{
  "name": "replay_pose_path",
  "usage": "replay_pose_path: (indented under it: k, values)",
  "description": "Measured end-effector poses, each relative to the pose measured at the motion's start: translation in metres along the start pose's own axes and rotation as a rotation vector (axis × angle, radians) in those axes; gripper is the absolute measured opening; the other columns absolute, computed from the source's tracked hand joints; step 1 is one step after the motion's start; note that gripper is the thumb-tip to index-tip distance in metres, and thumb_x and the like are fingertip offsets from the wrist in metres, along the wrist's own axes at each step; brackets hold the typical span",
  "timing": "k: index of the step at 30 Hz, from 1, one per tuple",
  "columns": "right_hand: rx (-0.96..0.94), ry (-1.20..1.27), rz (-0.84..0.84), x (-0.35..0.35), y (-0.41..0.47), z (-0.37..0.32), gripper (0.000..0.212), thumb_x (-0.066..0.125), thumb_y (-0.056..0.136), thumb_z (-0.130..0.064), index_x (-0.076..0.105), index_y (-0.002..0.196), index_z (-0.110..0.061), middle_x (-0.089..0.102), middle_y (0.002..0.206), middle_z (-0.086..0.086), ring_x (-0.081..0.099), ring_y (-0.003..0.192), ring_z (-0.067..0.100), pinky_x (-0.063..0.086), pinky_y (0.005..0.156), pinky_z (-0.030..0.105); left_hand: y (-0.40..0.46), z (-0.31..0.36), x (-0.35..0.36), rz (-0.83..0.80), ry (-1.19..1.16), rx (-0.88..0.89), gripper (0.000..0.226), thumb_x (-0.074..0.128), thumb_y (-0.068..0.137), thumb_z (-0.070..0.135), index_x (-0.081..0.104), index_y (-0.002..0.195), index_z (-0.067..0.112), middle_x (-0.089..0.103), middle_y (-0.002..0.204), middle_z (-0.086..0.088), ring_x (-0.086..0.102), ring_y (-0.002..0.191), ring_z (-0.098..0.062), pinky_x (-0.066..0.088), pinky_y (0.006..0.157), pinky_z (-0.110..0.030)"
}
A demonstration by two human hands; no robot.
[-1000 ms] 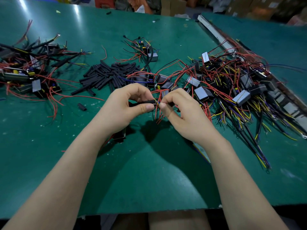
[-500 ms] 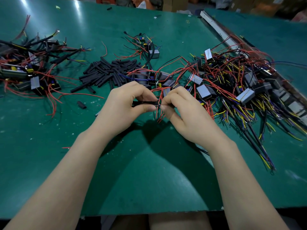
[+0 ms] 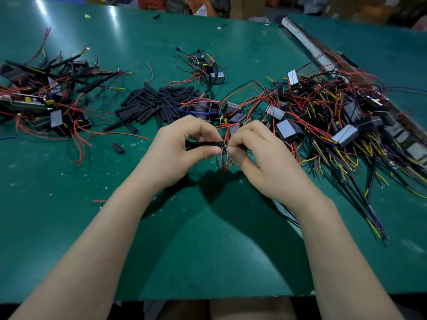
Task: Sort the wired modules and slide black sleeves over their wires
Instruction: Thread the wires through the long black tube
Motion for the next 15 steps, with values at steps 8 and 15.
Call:
replay_pose_path:
  k: [8,15]
  values:
    - [0.037,-0.082,-0.146,0.0030,-0.0010,0.0038,0.012,0.056,0.095,-0.014,0.062,0.098,-0.004,0.054,0.100,0.009,0.054,0.090,0.030,0.046,0.078,0.048,-0.0004,-0.0005,0.0018,-0.087,0.210,0.123,0.014,0.076,0.075,0.010,0.074,0.089,0.011,0.062,0.088,-0.007,0.059,0.079,-0.013,0.047,0.079,-0.022]
    - [0.058,-0.049,-0.155,0.0030,-0.0014,0.0036,0.011,0.055,0.095,-0.013,0.061,0.098,-0.004,0.053,0.102,0.008,0.053,0.092,0.028,0.045,0.080,0.049,-0.0011,0.0025,0.0046,-0.076,0.224,0.144,0.013,0.075,0.078,0.012,0.073,0.091,0.009,0.063,0.089,-0.007,0.061,0.080,-0.018,0.047,0.080,-0.027]
Point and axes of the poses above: each hand's wrist, its own y-axis towards the middle knuckle, its own x-axis out of the palm, z = x × y, the point moved 2 cm from there along y, towards the middle knuckle
